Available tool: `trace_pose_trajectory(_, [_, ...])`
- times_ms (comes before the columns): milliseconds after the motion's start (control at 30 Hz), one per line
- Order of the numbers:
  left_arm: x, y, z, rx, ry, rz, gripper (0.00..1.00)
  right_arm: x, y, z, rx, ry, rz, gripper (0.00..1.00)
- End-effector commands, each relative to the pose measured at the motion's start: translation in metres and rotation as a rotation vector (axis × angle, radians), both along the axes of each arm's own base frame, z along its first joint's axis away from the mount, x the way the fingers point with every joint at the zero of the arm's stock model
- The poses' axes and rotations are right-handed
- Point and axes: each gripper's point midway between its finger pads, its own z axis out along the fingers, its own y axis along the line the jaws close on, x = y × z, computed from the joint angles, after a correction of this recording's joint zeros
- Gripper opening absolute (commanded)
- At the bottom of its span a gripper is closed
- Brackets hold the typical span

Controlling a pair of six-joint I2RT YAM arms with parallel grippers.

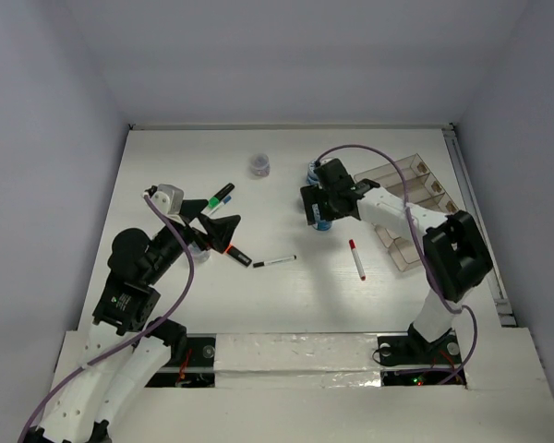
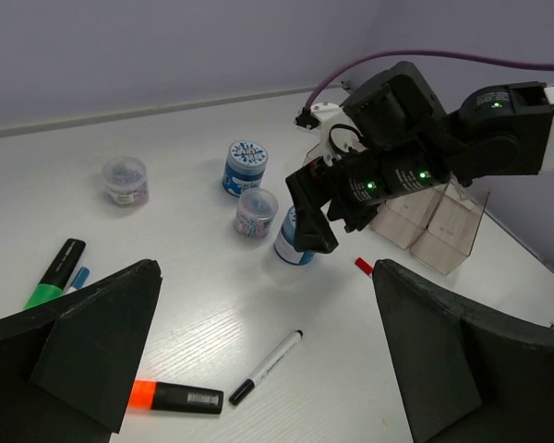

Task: Sort the stationery into containers
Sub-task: Pick up the stationery from the center of the board.

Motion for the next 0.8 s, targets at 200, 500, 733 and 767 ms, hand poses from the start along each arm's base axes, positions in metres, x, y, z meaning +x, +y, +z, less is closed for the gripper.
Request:
trace_pose_trajectory(200, [-0.007, 0.0, 0.019, -0.01, -0.08, -0.021, 0.99, 0.041, 0.012, 0.008, -0.025, -0.086, -0.018, 0.86])
trace_pose_trajectory(500, [-0.008, -0.002, 0.019, -0.009, -0.081, -0.028, 0.99, 0.046, 0.002, 0.037, -0.015, -0.172, -0.086, 0.39])
trace_pose_trajectory(733, [-0.014, -0.005, 0.022, -0.014, -0.092, -0.052, 0.99, 0.041, -0.116, 0.117, 0.027, -0.351, -0.367, 0.33])
trace_pose_trajectory(767, [-0.014, -0.005, 0.023, -0.015, -0.095, -0.051, 0.99, 0.031, -0.14, 0.122, 0.019, -0.367, -0.423, 0.32])
